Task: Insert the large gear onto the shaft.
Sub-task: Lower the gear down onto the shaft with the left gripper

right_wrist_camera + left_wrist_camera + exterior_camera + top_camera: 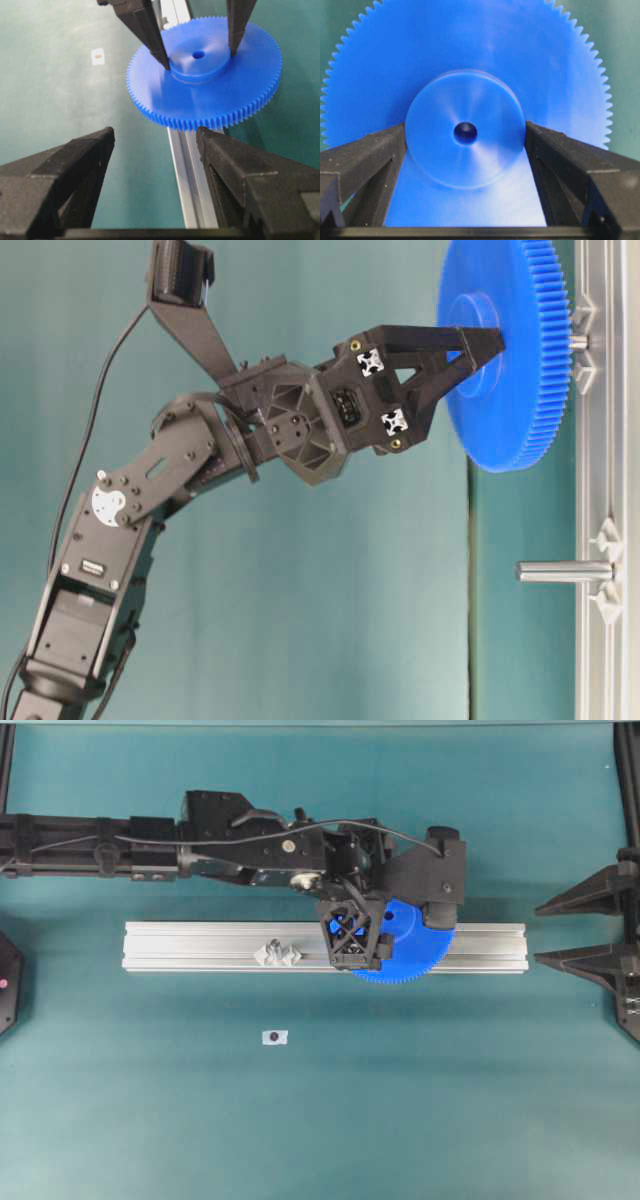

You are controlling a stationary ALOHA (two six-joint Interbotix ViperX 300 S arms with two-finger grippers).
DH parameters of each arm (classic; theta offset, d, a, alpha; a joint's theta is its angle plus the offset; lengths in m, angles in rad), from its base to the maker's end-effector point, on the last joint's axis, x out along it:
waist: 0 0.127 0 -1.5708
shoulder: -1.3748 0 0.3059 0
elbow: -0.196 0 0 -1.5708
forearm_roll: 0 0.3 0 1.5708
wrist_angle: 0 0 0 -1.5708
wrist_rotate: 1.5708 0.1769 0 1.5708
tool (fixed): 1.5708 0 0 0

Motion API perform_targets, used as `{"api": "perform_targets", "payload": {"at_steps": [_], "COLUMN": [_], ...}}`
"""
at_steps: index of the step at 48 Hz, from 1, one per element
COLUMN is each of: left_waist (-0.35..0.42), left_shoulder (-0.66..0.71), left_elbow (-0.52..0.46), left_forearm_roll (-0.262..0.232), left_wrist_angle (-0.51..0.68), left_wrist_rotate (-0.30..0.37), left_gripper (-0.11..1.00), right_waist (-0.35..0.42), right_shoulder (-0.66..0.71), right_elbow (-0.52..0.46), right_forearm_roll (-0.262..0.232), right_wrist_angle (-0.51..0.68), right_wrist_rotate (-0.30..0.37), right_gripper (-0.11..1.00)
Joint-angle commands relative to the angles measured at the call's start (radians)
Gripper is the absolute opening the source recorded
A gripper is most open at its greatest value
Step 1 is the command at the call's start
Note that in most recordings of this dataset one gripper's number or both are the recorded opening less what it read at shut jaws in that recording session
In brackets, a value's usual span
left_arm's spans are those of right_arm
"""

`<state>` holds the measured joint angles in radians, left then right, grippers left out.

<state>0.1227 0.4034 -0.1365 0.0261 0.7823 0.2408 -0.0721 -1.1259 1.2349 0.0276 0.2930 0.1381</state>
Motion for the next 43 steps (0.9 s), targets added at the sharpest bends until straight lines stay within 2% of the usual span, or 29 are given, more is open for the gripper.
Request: {"api": "perform_targets", "payload": {"at_steps": [1,23,43], "left_waist": [-0.003,-0.009,-0.012], "left_shoulder": [0.002,0.012,0.011], "left_elbow": [-0.032,-0.11,-0.104], "left_forearm_roll": [0.002,0.003,0.002], "left_wrist_angle": [0.02,0.052,0.052], "left_wrist_rotate": [0.009,0.023,0.021], "left_gripper": [0.91,0.91,0.91], "right_waist": [-0.003,-0.003,-0.003], "right_shoulder": [0.006,0.006,0.006], "right_elbow": [-0.017,-0.014,-0.017], "right_forearm_roll": [0.0,0.0,0.0], "right_wrist_angle": [-0.008,-0.009,-0.009], "right_wrist_rotate": [0.008,0.006,0.006], "right_gripper": [0.75,0.75,0.75]}}
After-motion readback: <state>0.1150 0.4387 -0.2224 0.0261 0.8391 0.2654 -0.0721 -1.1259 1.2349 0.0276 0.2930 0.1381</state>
